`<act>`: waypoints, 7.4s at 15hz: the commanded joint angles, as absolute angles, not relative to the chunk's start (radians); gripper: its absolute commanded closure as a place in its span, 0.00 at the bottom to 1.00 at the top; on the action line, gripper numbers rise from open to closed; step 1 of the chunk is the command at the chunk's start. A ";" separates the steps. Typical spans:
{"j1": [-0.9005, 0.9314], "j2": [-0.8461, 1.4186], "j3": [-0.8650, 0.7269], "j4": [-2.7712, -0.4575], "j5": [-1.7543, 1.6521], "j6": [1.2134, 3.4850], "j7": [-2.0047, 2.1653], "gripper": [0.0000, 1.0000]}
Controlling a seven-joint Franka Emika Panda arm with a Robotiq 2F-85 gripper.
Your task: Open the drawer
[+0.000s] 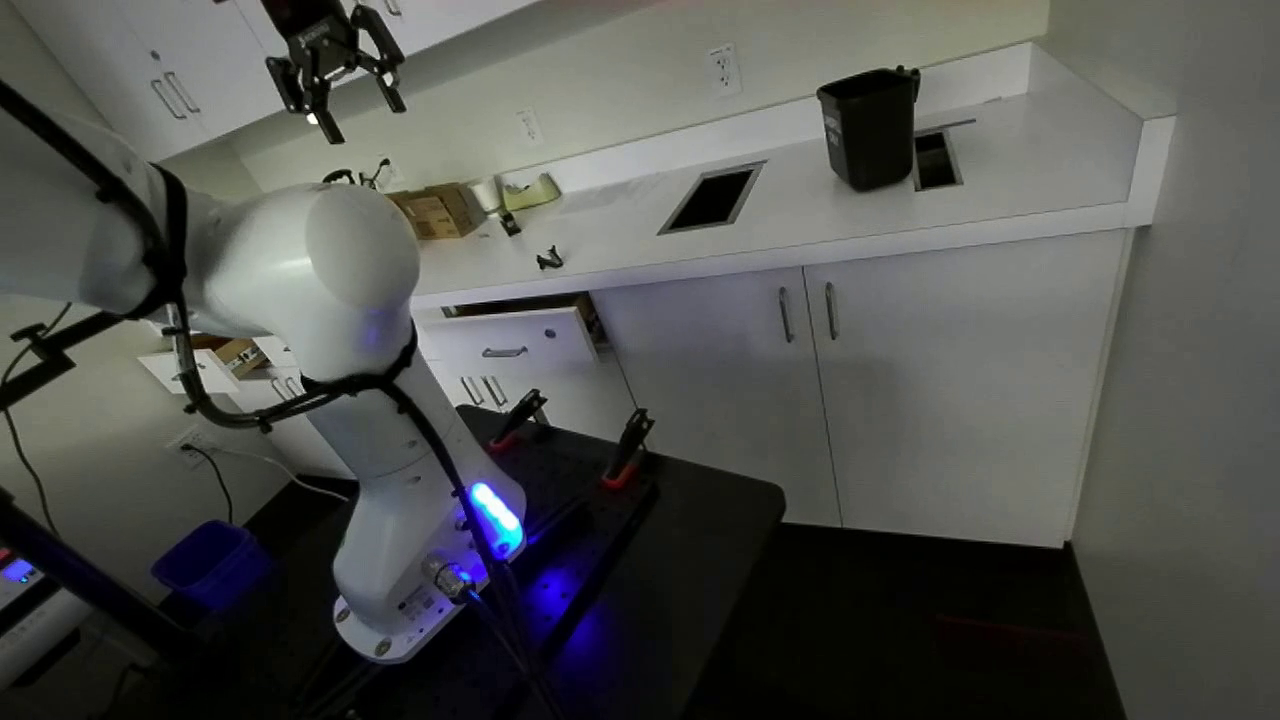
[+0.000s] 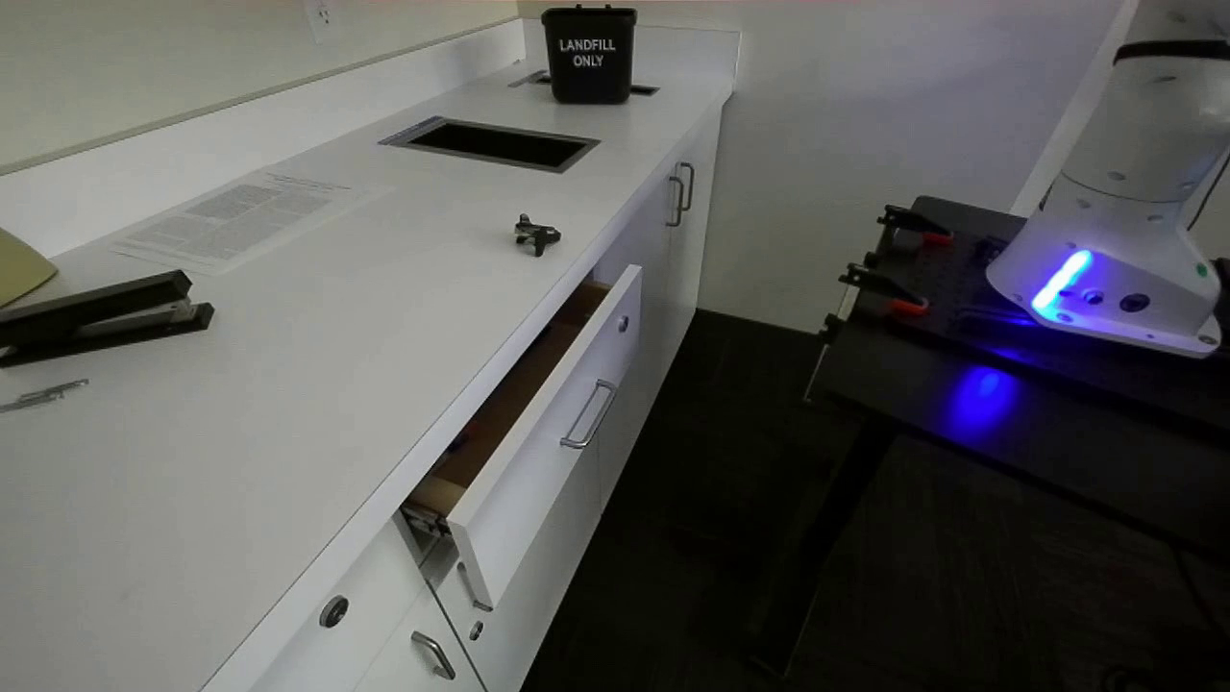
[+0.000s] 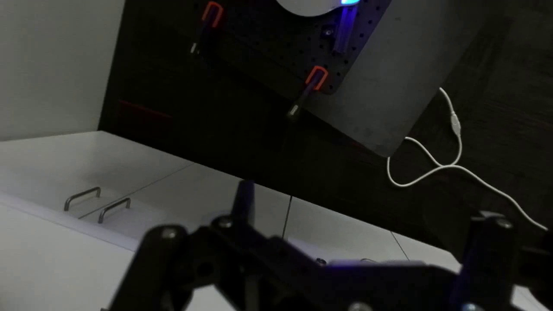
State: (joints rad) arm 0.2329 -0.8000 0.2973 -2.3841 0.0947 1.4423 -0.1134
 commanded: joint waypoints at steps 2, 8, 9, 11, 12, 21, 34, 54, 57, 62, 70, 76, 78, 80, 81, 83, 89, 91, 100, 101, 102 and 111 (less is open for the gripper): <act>0.324 -0.721 0.392 -2.418 0.018 1.500 -0.116 0.00; 0.358 -0.709 0.375 -2.416 0.011 1.474 -0.096 0.00; 0.358 -0.709 0.375 -2.416 0.011 1.474 -0.096 0.00; 0.350 -0.691 0.411 -2.411 -0.015 1.480 -0.060 0.00; 0.349 -0.675 0.437 -2.410 -0.036 1.488 -0.038 0.00; 0.366 -0.294 0.794 -2.415 -0.271 1.672 0.293 0.00; 0.371 0.010 0.867 -2.393 -0.644 1.747 0.597 0.00; 0.902 0.785 0.478 -1.984 -1.239 1.379 1.142 0.00; 0.950 0.826 0.426 -1.975 -1.403 1.402 1.086 0.00; 0.988 0.917 0.364 -1.953 -1.705 1.479 1.148 0.00; 0.976 1.059 0.377 -1.894 -1.800 1.466 1.251 0.00; 0.972 1.086 0.379 -1.875 -1.789 1.460 1.227 0.00; 0.974 1.094 0.374 -1.863 -1.793 1.459 1.226 0.00; 0.975 1.113 0.364 -1.841 -1.809 1.469 1.218 0.00; 0.976 1.124 0.359 -1.831 -1.821 1.472 1.217 0.00; 0.976 1.142 0.350 -1.816 -1.849 1.475 1.216 0.00; 0.970 1.206 0.331 -1.767 -1.905 1.454 1.222 0.00; 0.974 1.224 0.326 -1.748 -1.911 1.449 1.221 0.25; 0.982 1.253 0.319 -1.698 -1.927 1.435 1.209 0.88; 0.983 1.252 0.318 -1.696 -1.928 1.430 1.208 0.95; 0.984 1.251 0.318 -1.693 -1.927 1.421 1.207 1.00; 1.014 1.257 0.376 -1.702 -1.875 1.388 1.238 0.97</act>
State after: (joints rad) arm 0.9780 1.2429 0.3380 -1.7088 -1.8971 1.4247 1.2315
